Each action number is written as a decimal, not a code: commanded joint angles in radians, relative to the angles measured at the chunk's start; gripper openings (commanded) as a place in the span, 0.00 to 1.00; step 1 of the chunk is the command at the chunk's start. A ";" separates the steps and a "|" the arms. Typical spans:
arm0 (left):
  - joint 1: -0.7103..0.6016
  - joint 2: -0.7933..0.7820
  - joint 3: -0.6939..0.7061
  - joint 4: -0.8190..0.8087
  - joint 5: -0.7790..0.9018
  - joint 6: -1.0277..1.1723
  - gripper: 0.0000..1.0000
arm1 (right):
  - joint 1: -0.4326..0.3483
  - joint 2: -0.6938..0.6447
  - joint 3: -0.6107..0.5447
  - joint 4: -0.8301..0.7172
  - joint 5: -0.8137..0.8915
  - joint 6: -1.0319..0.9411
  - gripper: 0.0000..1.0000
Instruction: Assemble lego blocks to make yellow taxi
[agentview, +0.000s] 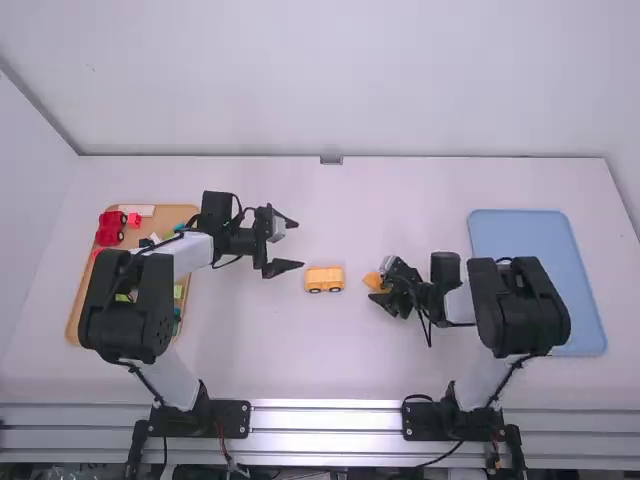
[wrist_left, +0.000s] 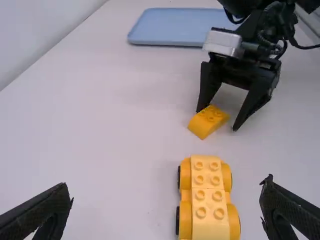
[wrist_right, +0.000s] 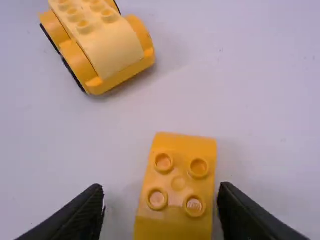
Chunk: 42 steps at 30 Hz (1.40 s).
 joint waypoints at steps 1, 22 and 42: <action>-0.006 0.002 -0.010 -0.005 0.036 0.014 0.99 | -0.001 0.033 0.028 -0.002 -0.006 -0.013 0.52; -0.121 0.016 -0.198 0.191 -0.135 0.058 0.99 | -0.002 0.108 0.400 -0.758 -0.064 -0.669 0.22; -0.201 0.222 -0.191 0.427 -0.228 -0.116 0.99 | 0.001 0.216 0.571 -0.900 -0.151 -0.793 0.24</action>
